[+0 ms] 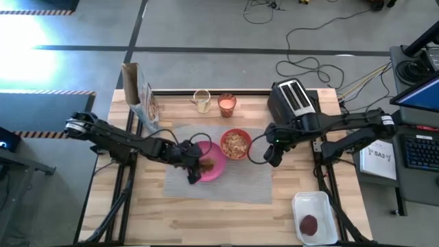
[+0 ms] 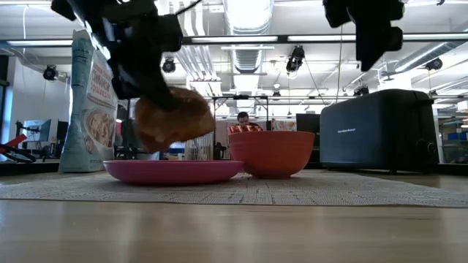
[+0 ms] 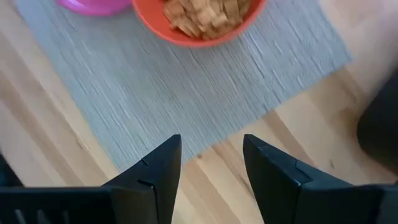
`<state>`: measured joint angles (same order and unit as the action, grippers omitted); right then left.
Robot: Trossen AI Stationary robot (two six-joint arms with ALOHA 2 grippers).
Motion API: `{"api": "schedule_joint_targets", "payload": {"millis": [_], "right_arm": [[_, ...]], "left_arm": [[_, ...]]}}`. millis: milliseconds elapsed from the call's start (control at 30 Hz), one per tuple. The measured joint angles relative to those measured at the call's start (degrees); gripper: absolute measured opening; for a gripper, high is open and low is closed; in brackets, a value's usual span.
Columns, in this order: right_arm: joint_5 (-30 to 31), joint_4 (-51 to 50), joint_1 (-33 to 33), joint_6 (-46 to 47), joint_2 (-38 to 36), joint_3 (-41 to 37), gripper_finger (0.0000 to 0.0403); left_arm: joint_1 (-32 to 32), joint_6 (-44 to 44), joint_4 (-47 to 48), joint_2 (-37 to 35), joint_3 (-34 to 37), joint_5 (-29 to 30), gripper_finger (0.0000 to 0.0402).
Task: Arrange a breakfast setting
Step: Put the toasted bread on the pink plate
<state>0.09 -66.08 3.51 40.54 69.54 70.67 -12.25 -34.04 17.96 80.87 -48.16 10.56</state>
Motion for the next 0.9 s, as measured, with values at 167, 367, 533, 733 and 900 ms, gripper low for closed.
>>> {"api": "schedule_joint_targets", "payload": {"millis": [167,367,533,733,900], "right_arm": [[0.00,0.33,0.44,2.59,-0.04,-2.47,0.0158],[-0.02,0.42,1.29,4.04,-0.06,-4.44,0.0157],[-0.08,0.37,1.61,6.17,-0.07,-5.42,0.0157],[-0.50,0.37,1.64,6.38,-0.07,-5.67,0.0157],[-0.47,0.38,1.64,6.16,-0.07,-5.67,0.0157]], "left_arm": [[0.00,0.44,0.07,3.22,0.00,-7.30,0.0020],[0.02,0.50,-0.47,6.69,-0.02,-8.05,0.0020],[0.02,0.37,-1.59,8.40,-0.04,-8.08,0.0020],[0.02,1.21,-0.18,8.14,-1.52,-8.04,0.0031],[0.07,5.68,9.97,8.07,-6.57,-1.48,0.0050]]}}
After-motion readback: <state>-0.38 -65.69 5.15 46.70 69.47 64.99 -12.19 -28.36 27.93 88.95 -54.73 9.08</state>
